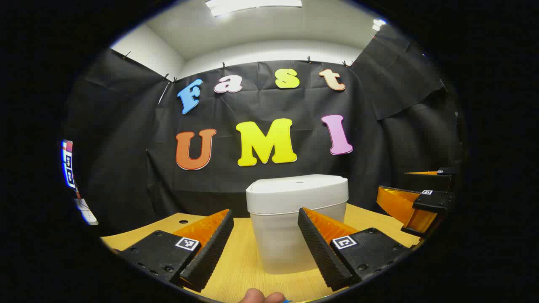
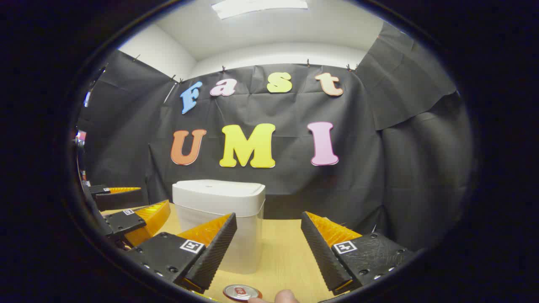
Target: Press the lid of the desktop garbage bin to open it, pick up the crumpled paper on the desktop and throw it into the bin, then pick up the pop can on the desktop and drop it into the bin, and finally close the garbage bin lid.
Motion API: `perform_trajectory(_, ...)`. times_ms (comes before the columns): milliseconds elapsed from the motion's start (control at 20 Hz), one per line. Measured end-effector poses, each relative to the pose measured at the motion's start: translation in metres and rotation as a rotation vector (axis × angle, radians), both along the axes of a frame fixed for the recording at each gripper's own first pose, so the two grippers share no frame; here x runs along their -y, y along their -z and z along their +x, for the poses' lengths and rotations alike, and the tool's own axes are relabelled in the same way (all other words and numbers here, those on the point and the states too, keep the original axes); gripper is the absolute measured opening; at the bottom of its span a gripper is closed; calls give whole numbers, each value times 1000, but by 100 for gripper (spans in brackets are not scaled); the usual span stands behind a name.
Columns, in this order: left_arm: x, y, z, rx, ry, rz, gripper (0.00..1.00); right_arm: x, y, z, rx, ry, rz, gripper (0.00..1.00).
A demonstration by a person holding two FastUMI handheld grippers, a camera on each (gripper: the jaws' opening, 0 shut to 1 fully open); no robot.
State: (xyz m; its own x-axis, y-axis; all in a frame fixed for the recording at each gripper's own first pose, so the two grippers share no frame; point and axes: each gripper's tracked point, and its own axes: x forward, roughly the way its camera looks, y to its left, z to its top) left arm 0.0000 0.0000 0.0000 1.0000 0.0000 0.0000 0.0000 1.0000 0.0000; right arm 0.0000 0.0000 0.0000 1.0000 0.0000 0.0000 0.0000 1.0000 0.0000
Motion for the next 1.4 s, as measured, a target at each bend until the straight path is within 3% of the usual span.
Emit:
perform_trajectory(550,0,-1,-7,-32,-13,-37,98,5,1,-7,3,9,31,97)
perform_trajectory(1050,-5,5,-10,-56,-19,-58,98,8,-12,-5,22,23,-10,95)
perform_trajectory(1400,-21,10,-12,-68,-54,-58,99,-12,-57,19,47,-65,-26,95)
